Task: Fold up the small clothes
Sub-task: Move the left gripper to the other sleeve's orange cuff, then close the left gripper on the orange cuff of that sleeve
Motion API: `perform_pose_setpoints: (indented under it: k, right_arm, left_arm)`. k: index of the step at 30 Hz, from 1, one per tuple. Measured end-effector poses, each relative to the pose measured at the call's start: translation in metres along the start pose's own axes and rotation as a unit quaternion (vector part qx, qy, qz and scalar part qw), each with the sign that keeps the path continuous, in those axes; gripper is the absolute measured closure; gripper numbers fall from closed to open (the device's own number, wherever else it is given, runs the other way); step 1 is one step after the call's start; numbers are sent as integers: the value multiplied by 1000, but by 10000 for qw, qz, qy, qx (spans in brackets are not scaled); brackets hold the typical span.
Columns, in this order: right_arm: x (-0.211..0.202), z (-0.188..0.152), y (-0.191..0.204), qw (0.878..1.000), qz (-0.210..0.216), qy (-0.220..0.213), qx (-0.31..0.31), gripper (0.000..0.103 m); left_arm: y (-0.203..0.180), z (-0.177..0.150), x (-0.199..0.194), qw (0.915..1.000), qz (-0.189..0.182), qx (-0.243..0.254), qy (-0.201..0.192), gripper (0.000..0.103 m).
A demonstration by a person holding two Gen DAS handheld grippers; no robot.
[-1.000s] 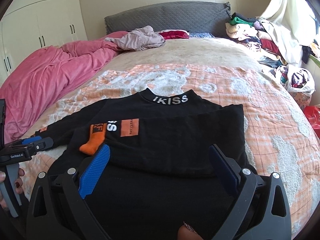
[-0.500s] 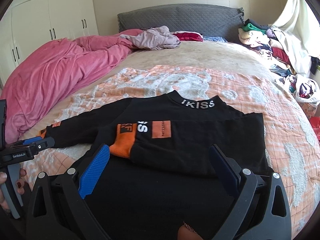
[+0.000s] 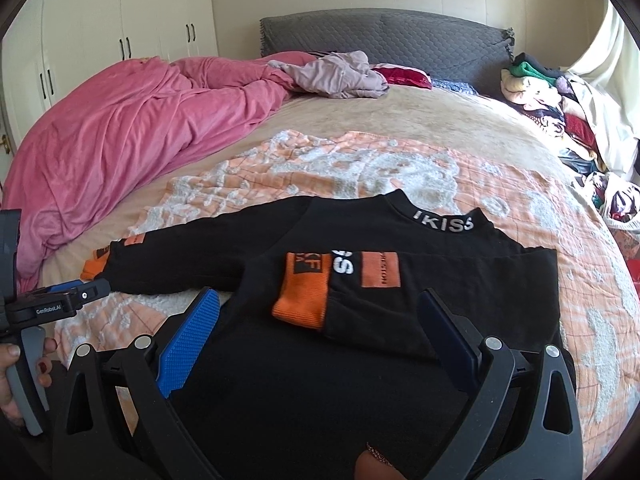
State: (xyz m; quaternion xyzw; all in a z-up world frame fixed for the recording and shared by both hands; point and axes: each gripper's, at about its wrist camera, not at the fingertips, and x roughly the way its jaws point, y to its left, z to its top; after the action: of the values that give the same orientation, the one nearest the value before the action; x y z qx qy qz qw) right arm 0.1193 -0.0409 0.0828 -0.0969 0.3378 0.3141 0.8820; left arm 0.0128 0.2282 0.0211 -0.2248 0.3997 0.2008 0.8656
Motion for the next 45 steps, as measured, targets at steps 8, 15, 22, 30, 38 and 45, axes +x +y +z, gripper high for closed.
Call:
perform_pose_setpoints:
  k: [8, 15, 22, 30, 38, 45]
  right_arm:
    - [14, 5, 30, 9997, 109, 111, -206, 5]
    - [28, 8, 53, 9989, 224, 191, -359, 5]
    - [38, 9, 65, 9984, 285, 224, -429, 5]
    - [55, 4, 67, 9984, 266, 294, -413, 5]
    - [64, -10, 60, 9985, 231, 425, -254, 5]
    - [51, -22, 33, 9991, 80, 426, 47, 5]
  left_arm:
    - [37, 2, 6, 9991, -19, -403, 116, 16]
    - [63, 7, 18, 9966, -66, -807, 129, 16]
    - [87, 10, 29, 9900, -219, -1391, 70, 31]
    - [103, 20, 43, 9819, -272, -1877, -33, 49]
    - [103, 28, 53, 9808, -332, -1916, -149, 95]
    - [82, 37, 23, 9838, -534, -1574, -677, 97]
